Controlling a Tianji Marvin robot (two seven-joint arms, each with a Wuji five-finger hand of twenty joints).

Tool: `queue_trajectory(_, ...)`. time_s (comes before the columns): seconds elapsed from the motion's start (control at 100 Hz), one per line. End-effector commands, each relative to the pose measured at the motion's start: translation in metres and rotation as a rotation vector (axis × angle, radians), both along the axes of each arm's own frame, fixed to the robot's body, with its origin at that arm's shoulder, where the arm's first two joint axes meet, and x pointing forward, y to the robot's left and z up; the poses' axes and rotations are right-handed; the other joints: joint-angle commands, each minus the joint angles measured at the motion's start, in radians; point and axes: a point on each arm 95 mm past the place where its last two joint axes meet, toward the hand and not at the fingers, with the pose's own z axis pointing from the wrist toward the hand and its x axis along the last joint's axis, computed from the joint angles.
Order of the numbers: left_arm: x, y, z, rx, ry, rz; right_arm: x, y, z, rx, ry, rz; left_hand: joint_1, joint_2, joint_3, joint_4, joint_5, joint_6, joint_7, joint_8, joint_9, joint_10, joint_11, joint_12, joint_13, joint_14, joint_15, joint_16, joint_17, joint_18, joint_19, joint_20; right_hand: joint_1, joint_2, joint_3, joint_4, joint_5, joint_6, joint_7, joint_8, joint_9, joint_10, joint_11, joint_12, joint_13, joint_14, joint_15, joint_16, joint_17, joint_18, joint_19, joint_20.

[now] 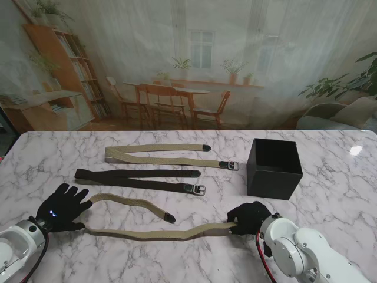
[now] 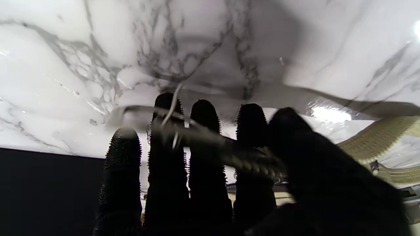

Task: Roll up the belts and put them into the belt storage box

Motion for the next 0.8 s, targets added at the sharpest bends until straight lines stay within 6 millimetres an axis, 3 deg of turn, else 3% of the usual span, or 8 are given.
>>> queue_trajectory(0.0, 0.005, -0.004, 0.008, -0.006, -0.015, -0.013, -0.003, 0.000, -0.008, -0.002, 0.009, -0.015, 0.037, 0.040, 0.004, -0.006, 0.029, 0.004, 0.017, 0.009, -0.009, 0.020, -0.006, -0.001, 0.002, 0.020, -0.025, 0.003, -0.005, 0.039, -0.024, 0.018, 0.077, 0.015, 0.041, -0.030, 0.030, -0.042, 0.072, -0.040, 0.038, -0.015, 0.040, 0.013, 0.034, 0.001, 0.046, 0.019, 0.009, 0.002, 0.023, 0.015)
queue_trajectory(0.09, 0.007, -0.006, 0.012, -0.015, -0.026, -0.025, -0.003, -0.001, -0.007, -0.002, 0.023, -0.013, 0.043, 0.056, -0.002, -0.006, 0.045, 0.004, 0.028, 0.017, -0.006, 0.021, -0.007, -0.001, 0.004, 0.020, -0.025, 0.003, -0.005, 0.043, -0.024, 0.018, -0.021, 0.007, 0.012, -0.029, -0.005, -0.045, 0.046, -0.044, -0.040, 0.005, 0.004, 0.001, -0.039, 0.004, 0.000, 0.004, -0.020, -0.001, 0.013, 0.011)
queue_trajectory(0.23, 0.013, -0.010, 0.018, -0.038, -0.038, -0.042, -0.004, -0.002, -0.005, -0.022, 0.050, 0.008, 0.050, 0.069, -0.007, -0.006, 0.056, 0.005, 0.038, 0.027, -0.005, 0.020, -0.009, -0.001, 0.004, 0.019, -0.026, 0.003, -0.006, 0.045, -0.024, 0.018, -0.132, -0.018, -0.028, 0.000, 0.002, -0.039, -0.102, 0.057, -0.174, 0.031, -0.012, 0.002, -0.158, 0.004, -0.024, 0.001, -0.054, -0.011, 0.006, 0.025)
queue_trajectory(0.29, 0.015, -0.012, 0.021, -0.046, -0.042, -0.051, -0.003, -0.002, -0.005, -0.027, 0.046, 0.011, 0.052, 0.072, -0.009, -0.006, 0.058, 0.003, 0.040, 0.030, -0.003, 0.020, -0.009, -0.001, 0.005, 0.018, -0.026, 0.003, -0.005, 0.046, -0.024, 0.018, -0.086, -0.023, -0.031, -0.008, 0.002, -0.050, -0.081, 0.067, -0.177, 0.030, 0.001, 0.005, -0.161, 0.004, -0.010, 0.003, -0.050, -0.013, 0.013, 0.034)
queue_trajectory(0.4, 0.020, -0.016, 0.027, -0.060, -0.052, -0.068, -0.002, -0.001, -0.005, -0.027, 0.029, 0.011, 0.052, 0.078, -0.011, -0.006, 0.067, 0.002, 0.046, 0.036, -0.001, 0.019, -0.010, -0.001, 0.006, 0.018, -0.026, 0.003, -0.005, 0.050, -0.024, 0.018, 0.035, 0.019, 0.025, -0.023, -0.012, -0.084, 0.051, -0.020, -0.157, 0.016, 0.040, 0.017, -0.138, -0.002, 0.026, 0.012, -0.034, -0.014, 0.029, 0.049)
queue_trajectory(0.59, 0.026, -0.028, 0.042, -0.122, -0.090, -0.099, 0.000, 0.000, -0.004, -0.010, 0.036, 0.024, 0.049, 0.096, -0.014, -0.007, 0.076, 0.004, 0.052, 0.044, 0.002, 0.021, -0.014, -0.001, 0.007, 0.020, -0.028, 0.002, -0.008, 0.056, -0.026, 0.018, 0.130, 0.089, 0.028, -0.040, -0.001, -0.018, 0.025, -0.043, -0.022, -0.025, 0.091, 0.056, -0.043, -0.010, 0.087, 0.034, 0.006, -0.015, 0.059, 0.054)
queue_trajectory(0.68, 0.030, -0.038, 0.049, -0.170, -0.113, -0.120, 0.001, 0.000, -0.003, 0.004, 0.044, 0.033, 0.049, 0.103, -0.014, -0.007, 0.077, 0.004, 0.052, 0.046, 0.007, 0.021, -0.015, 0.000, 0.009, 0.018, -0.029, 0.002, -0.008, 0.059, -0.028, 0.017, -0.026, 0.034, 0.016, -0.023, -0.009, -0.004, 0.000, -0.050, 0.015, -0.033, 0.074, 0.035, -0.025, -0.006, 0.071, 0.028, 0.013, -0.013, 0.062, 0.043)
queue_trajectory(0.79, 0.034, -0.050, 0.057, -0.215, -0.131, -0.149, 0.001, 0.000, -0.003, -0.004, 0.058, 0.047, 0.049, 0.106, -0.016, -0.007, 0.082, 0.006, 0.054, 0.050, 0.009, 0.020, -0.017, 0.000, 0.009, 0.018, -0.031, 0.002, -0.009, 0.060, -0.029, 0.017, -0.115, 0.013, -0.025, -0.016, 0.013, -0.042, -0.041, -0.018, -0.061, -0.009, 0.019, 0.015, -0.087, -0.002, 0.021, 0.014, -0.010, -0.014, 0.055, 0.037)
